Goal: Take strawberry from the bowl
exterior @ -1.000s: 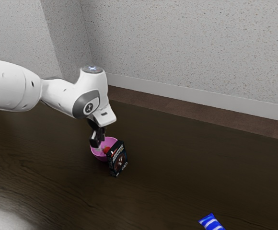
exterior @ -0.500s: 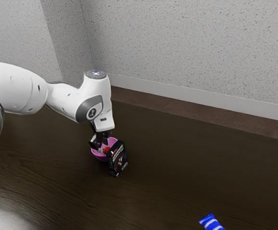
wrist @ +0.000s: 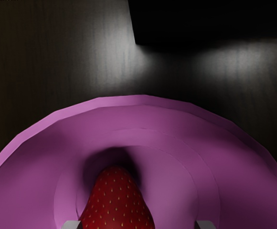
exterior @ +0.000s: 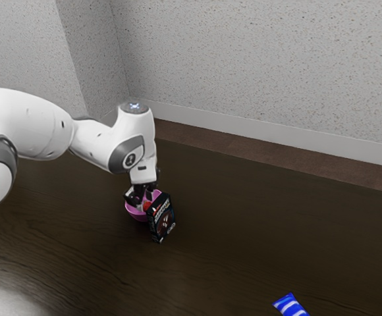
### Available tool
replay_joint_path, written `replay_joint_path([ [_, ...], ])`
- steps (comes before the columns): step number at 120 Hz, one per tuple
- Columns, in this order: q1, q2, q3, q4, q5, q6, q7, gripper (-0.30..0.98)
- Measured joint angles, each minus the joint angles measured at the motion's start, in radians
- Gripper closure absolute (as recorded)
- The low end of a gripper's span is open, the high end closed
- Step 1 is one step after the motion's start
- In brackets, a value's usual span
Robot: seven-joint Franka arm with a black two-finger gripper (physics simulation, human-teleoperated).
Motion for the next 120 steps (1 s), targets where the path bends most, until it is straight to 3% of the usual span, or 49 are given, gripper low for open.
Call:
replay_joint_path([
  [91, 0.005, 0.050, 0.000, 0.015, -0.028, 0.028, 0.079, 0.43],
  [120, 0.006, 0.053, 0.000, 0.016, -0.049, 0.038, 0.089, 0.63],
])
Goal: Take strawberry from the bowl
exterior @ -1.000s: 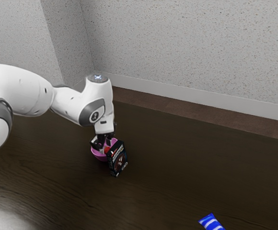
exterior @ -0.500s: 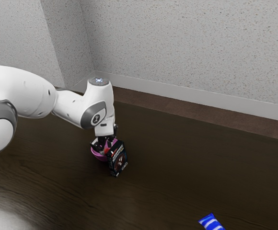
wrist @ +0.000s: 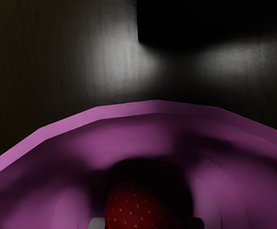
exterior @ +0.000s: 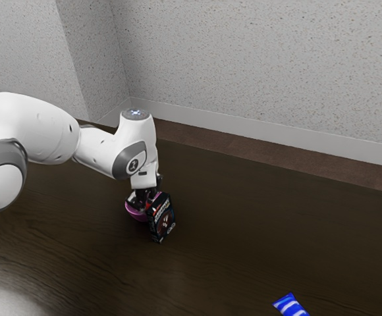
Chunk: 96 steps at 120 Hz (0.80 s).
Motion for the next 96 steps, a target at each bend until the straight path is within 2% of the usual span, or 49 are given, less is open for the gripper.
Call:
replay_joint_path([
  [32, -0.002, -0.027, 0.000, -0.001, -0.008, 0.015, 0.003, 0.75],
  [52, 0.003, -0.105, 0.001, -0.003, -0.011, -0.013, 0.001, 0.78],
  [68, 0.003, -0.221, -0.007, 0.003, -0.011, -0.067, -0.004, 0.79],
  [84, -0.001, -0.270, -0.128, 0.095, -0.011, -0.116, -0.014, 0.79],
  [96, -0.011, -0.202, -0.244, 0.160, -0.009, -0.135, -0.029, 0.79],
])
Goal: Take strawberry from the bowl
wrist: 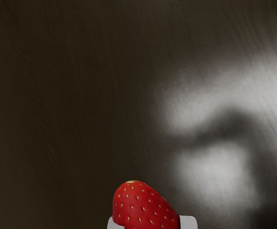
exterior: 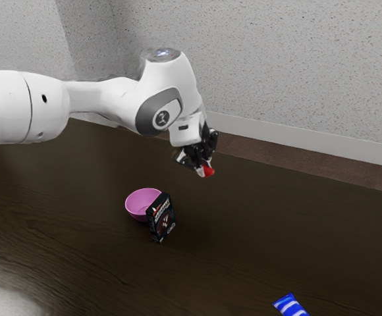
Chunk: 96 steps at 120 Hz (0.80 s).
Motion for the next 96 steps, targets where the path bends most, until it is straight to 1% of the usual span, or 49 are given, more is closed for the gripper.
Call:
replay_joint_path([
  [6, -0.011, 0.064, -0.036, 0.042, 0.001, -0.005, -0.009, 0.79],
  [12, -0.015, 0.099, -0.051, 0.061, 0.002, -0.008, -0.016, 0.79],
  [26, -0.017, 0.124, -0.059, 0.073, 0.011, -0.021, -0.032, 0.58],
  [38, -0.015, 0.128, -0.060, 0.075, 0.015, -0.034, -0.044, 0.38],
  [48, -0.014, 0.127, -0.060, 0.075, 0.016, -0.042, -0.053, 0.26],
  [59, -0.009, 0.091, -0.051, 0.054, 0.019, -0.050, -0.076, 0.17],
  [72, -0.004, 0.036, -0.021, 0.033, 0.024, -0.066, -0.119, 0.10],
  [79, -0.003, -0.067, 0.049, 0.009, 0.033, -0.127, -0.189, 0.08],
  [82, 0.021, -0.130, 0.076, 0.004, 0.038, -0.170, -0.238, 0.07],
  [85, 0.066, -0.193, 0.092, 0.007, 0.042, -0.223, -0.292, 0.06],
  [90, 0.167, -0.269, 0.107, 0.036, 0.048, -0.311, -0.379, 0.05],
  [96, 0.307, -0.308, 0.117, 0.079, 0.053, -0.402, -0.474, 0.04],
])
